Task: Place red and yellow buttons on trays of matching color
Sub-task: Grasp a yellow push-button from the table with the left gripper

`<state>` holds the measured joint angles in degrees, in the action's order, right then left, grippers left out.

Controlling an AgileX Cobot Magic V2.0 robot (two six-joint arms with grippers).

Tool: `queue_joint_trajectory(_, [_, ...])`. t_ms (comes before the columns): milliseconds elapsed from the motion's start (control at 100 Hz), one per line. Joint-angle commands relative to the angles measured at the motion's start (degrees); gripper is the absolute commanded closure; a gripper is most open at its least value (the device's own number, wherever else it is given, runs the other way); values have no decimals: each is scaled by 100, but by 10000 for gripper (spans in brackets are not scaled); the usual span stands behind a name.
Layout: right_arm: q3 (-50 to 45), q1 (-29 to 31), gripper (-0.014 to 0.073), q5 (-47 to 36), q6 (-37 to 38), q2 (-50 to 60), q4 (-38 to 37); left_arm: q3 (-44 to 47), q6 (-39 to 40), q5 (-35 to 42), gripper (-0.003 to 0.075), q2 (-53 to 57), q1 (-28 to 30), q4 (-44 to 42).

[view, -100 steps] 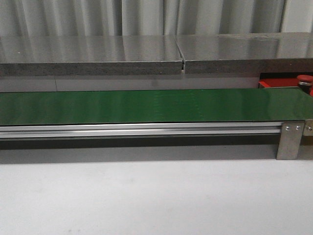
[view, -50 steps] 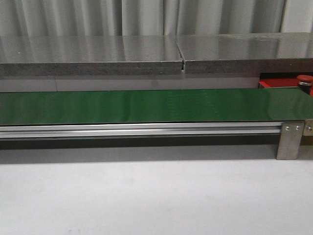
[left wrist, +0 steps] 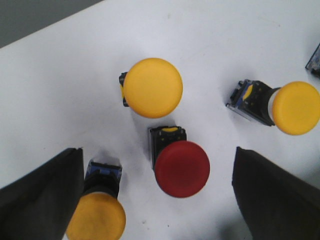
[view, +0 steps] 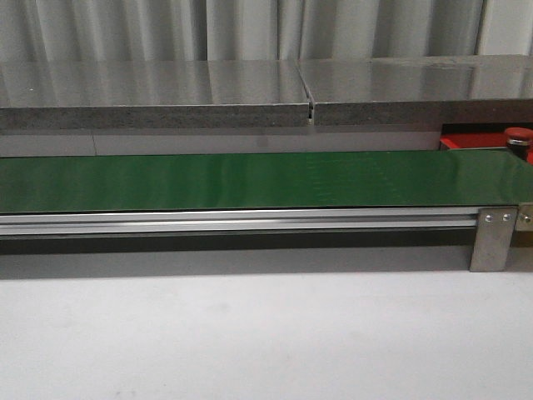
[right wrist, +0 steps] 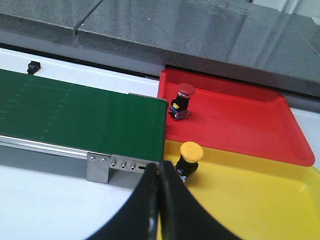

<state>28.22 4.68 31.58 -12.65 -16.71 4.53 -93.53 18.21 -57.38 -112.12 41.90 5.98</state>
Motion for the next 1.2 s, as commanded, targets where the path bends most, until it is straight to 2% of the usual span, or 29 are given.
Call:
queue_joint_trajectory(0, [146,4,662,-402,-40,-43,4,-214,68,373,145,178,9,69])
queue_joint_trajectory(490, [146,4,662,-402,-40,-43,4,-645,68,584,152,-668,9,115])
queue_joint_trajectory(610, [146,4,662,-402,-40,-43,4,-645,68,726,193,-681,9,94])
queue_joint_trajectory(820, [146,4,662,-402,-40,-43,4,-645,68,756,352,-681,9,94])
queue_joint_trajectory(900, [146,4,662,-402,-40,-43,4,-645,68,756,391,-681,9,91])
queue_joint_trajectory(1190, [146,4,662,-402,-40,-43,4,-645,68,726,407,-671,9,91])
